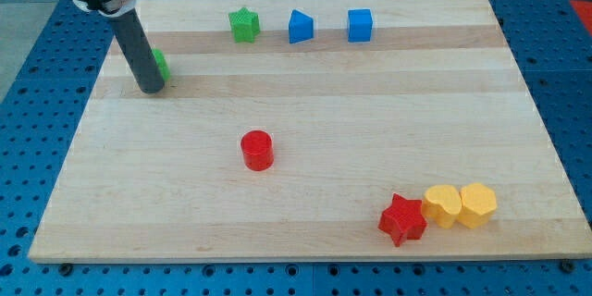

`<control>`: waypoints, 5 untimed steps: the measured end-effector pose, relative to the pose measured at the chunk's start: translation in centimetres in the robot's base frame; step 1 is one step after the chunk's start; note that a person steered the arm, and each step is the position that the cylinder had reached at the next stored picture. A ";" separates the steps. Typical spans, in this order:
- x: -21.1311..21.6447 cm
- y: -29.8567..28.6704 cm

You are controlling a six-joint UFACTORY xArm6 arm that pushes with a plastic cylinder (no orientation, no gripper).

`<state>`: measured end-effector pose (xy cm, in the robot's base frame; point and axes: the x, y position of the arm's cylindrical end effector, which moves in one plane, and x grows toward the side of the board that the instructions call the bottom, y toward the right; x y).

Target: Push the green circle towards top left

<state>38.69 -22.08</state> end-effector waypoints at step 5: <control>-3.7 5.4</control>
